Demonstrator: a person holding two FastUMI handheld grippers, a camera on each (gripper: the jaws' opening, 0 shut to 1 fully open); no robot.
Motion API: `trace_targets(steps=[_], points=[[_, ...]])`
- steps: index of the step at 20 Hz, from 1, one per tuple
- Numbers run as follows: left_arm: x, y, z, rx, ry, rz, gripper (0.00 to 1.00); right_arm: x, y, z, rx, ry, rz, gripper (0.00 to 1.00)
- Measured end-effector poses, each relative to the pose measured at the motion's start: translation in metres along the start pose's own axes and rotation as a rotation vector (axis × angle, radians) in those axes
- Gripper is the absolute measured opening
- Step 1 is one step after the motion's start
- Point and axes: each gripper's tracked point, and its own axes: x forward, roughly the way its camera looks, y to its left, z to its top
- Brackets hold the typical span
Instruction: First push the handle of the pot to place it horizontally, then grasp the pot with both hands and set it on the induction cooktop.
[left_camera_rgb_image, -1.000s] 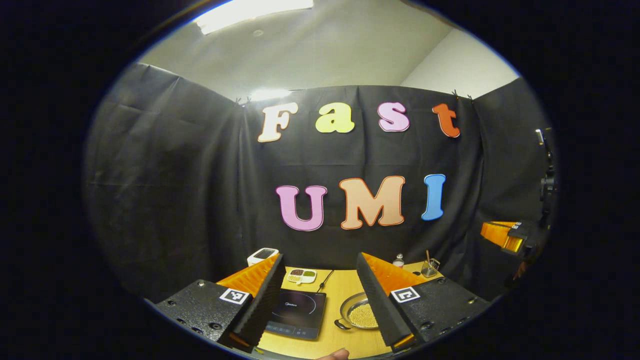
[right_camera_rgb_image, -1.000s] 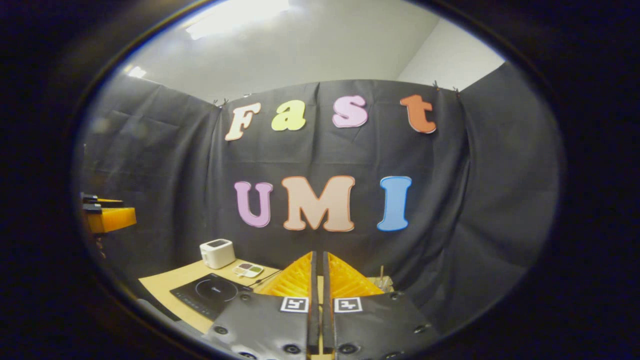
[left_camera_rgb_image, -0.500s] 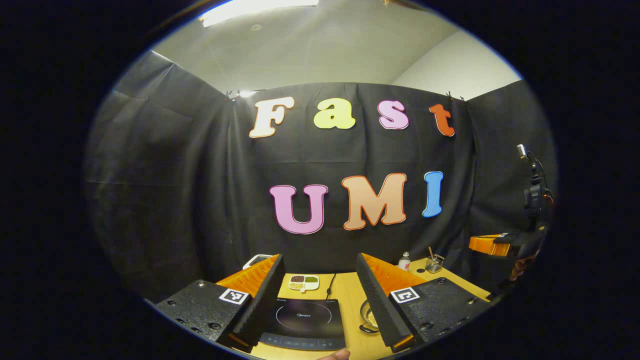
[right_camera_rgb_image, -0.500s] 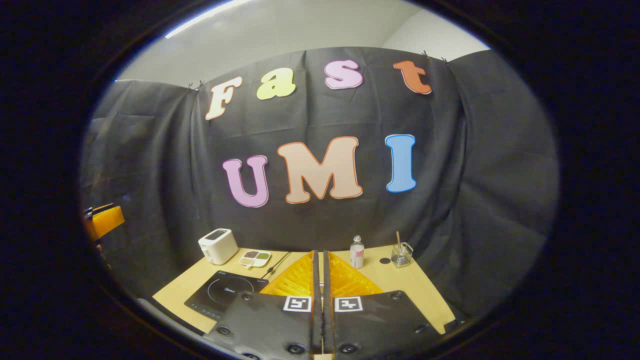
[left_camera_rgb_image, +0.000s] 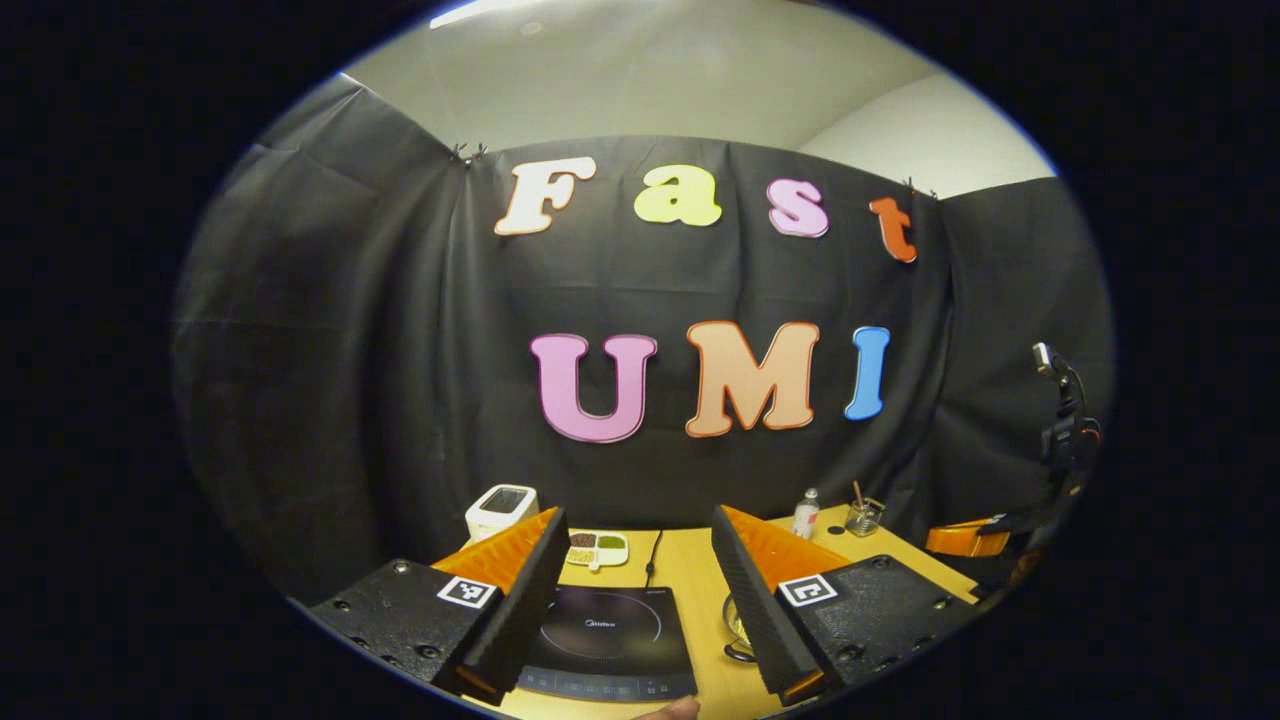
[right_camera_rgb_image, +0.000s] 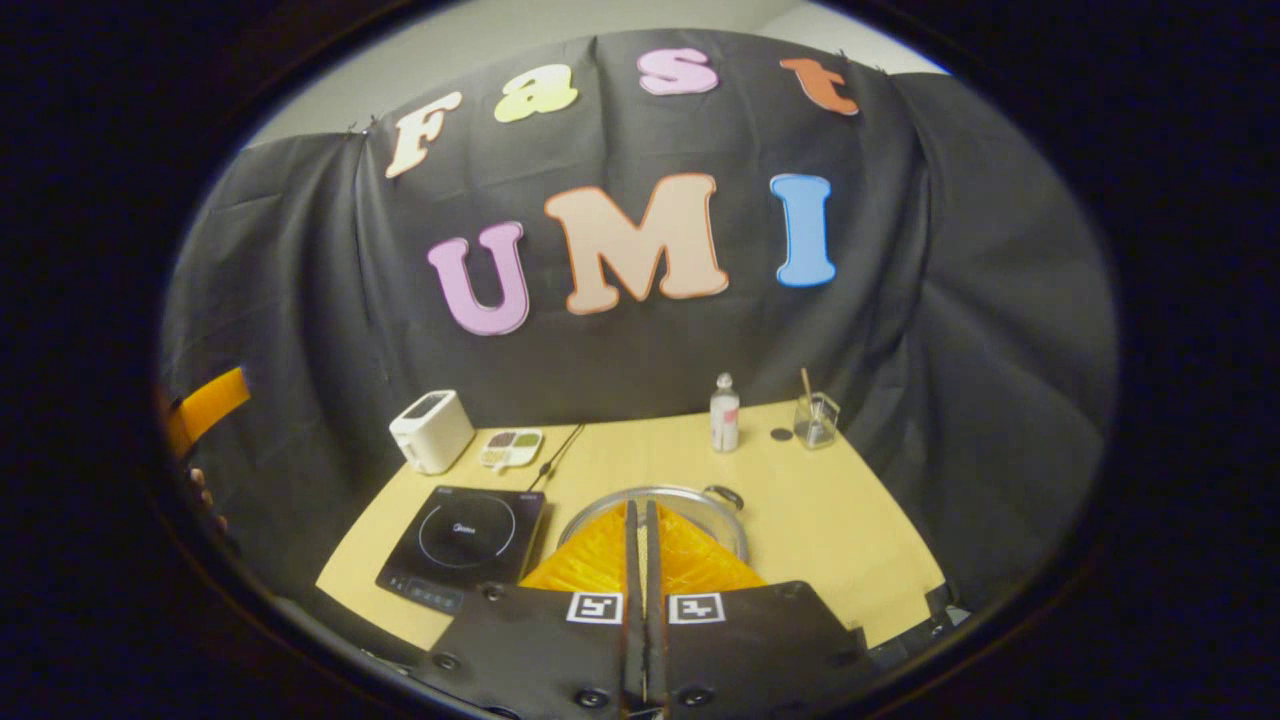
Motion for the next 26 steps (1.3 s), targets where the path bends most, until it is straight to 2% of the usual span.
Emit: trace_targets(steps=[4, 5, 6, 7, 8, 9, 10, 11, 12, 13, 15, 18, 19, 20, 21, 22, 23, 25, 26], points=[[0.021, 0.007, -0.001, -0.022, 0.019, 0.032, 0.87, 0.018, 0.002, -0.029, 0.001, 0.071, 0.042, 0.02], [0.027, 0.009, -0.001, -0.022, 0.022, 0.048, 0.88, 0.023, 0.001, -0.034, -0.009, 0.081, 0.051, 0.07], [0.03, 0.008, 0.0, -0.027, 0.025, 0.061, 0.84, 0.028, -0.001, -0.038, -0.01, 0.095, 0.062, 0.02], [0.034, 0.006, 0.001, -0.035, 0.02, 0.065, 0.89, 0.031, 0.001, -0.045, 0.003, 0.103, 0.085, 0.02], [0.04, 0.003, 0.003, -0.043, 0.008, 0.072, 0.84, 0.037, 0.003, -0.051, 0.012, 0.109, 0.1, 0.02], [0.044, 0.003, 0.0, -0.041, 0.027, 0.086, 0.89, 0.043, 0.001, -0.064, 0.015, 0.142, 0.103, 0.02], [0.044, 0.002, -0.005, -0.043, 0.034, 0.094, 0.89, 0.045, 0.0, -0.075, 0.026, 0.175, 0.105, 0.02], [0.049, -0.003, -0.003, -0.052, 0.022, 0.083, 0.84, 0.046, 0.004, -0.083, 0.038, 0.192, 0.117, 0.03], [0.054, -0.009, -0.002, -0.053, 0.028, 0.068, 0.94, 0.046, 0.007, -0.089, 0.035, 0.212, 0.125, 0.03], [0.06, -0.012, -0.006, -0.043, 0.042, 0.057, 0.89, 0.047, 0.009, -0.095, 0.026, 0.228, 0.131, 0.0], [0.075, -0.013, -0.01, -0.033, 0.046, 0.039, 0.89, 0.051, 0.012, -0.107, 0.005, 0.255, 0.129, 0.02], [0.098, -0.017, -0.012, -0.038, 0.043, -0.005, 0.84, 0.061, 0.019, -0.13, 0.02, 0.314, 0.114, 0.02], [0.105, -0.017, -0.012, -0.033, 0.044, -0.013, 0.89, 0.062, 0.021, -0.14, 0.019, 0.338, 0.104, 0.03], [0.11, -0.015, -0.014, -0.029, 0.045, -0.024, 0.89, 0.064, 0.023, -0.147, 0.022, 0.361, 0.095, 0.02], [0.116, -0.014, -0.015, -0.028, 0.042, -0.041, 0.84, 0.067, 0.027, -0.154, 0.026, 0.38, 0.089, 0.02], [0.122, -0.013, -0.017, -0.028, 0.04, -0.057, 0.89, 0.07, 0.031, -0.159, 0.028, 0.396, 0.081, 0.02], [0.128, -0.012, -0.02, -0.028, 0.045, -0.07, 0.84, 0.073, 0.033, -0.165, 0.031, 0.414, 0.072, 0.03], [0.139, -0.006, -0.028, -0.037, 0.057, -0.092, 0.84, 0.078, 0.037, -0.182, 0.043, 0.461, 0.051, 0.03], [0.145, -0.004, -0.032, -0.043, 0.063, -0.102, 0.89, 0.082, 0.04, -0.191, 0.052, 0.482, 0.04, 0.03]])
